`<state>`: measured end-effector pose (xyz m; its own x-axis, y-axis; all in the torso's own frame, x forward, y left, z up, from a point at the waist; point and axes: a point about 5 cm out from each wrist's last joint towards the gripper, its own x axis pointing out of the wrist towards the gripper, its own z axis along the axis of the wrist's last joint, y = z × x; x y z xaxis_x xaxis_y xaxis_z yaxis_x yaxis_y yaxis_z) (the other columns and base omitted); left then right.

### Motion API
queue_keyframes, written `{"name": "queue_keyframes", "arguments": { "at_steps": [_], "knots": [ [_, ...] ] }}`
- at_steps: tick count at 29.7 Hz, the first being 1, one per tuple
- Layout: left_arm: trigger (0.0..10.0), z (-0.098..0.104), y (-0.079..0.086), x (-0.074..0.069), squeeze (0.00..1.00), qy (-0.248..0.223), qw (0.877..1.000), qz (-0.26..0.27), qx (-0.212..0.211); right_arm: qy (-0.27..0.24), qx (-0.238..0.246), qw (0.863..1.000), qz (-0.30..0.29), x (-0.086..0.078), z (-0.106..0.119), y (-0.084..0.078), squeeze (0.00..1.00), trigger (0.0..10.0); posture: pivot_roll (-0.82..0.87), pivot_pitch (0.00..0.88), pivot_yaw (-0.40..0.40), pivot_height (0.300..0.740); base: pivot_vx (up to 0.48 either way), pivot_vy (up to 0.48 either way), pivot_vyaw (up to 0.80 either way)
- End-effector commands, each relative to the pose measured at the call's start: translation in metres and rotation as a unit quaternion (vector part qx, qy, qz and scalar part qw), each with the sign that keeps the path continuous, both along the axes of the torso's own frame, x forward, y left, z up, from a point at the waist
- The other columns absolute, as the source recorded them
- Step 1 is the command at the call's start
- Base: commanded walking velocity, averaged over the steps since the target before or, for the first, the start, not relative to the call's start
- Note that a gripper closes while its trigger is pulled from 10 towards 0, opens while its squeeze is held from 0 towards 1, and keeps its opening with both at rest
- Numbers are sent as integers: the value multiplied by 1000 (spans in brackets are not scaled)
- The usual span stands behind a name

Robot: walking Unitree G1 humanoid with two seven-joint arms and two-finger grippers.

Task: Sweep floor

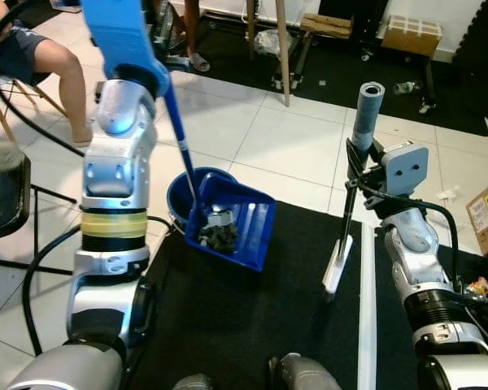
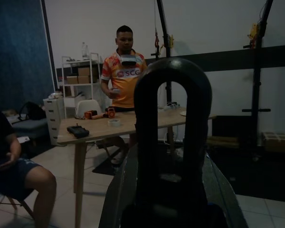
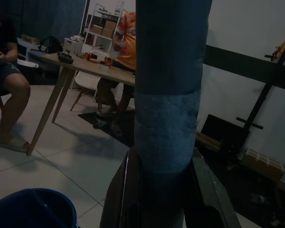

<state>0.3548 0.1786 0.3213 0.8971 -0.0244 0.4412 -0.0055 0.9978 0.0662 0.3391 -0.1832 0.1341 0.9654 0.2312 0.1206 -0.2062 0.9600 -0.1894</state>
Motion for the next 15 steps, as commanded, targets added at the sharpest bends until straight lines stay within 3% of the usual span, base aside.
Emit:
{"name": "queue_keyframes", "arguments": {
  "at_steps": [1,15],
  "knots": [
    [10000,21,5,-5,0,-50,999,9,6,-22,-5,1000,4,3,9,1,0,10000,57,8,-42,740,0,0,0],
    [10000,21,12,2,0,-42,999,21,4,-20,-5,1000,3,3,7,1,0,10000,52,8,-39,740,0,0,0]
  ]
}}
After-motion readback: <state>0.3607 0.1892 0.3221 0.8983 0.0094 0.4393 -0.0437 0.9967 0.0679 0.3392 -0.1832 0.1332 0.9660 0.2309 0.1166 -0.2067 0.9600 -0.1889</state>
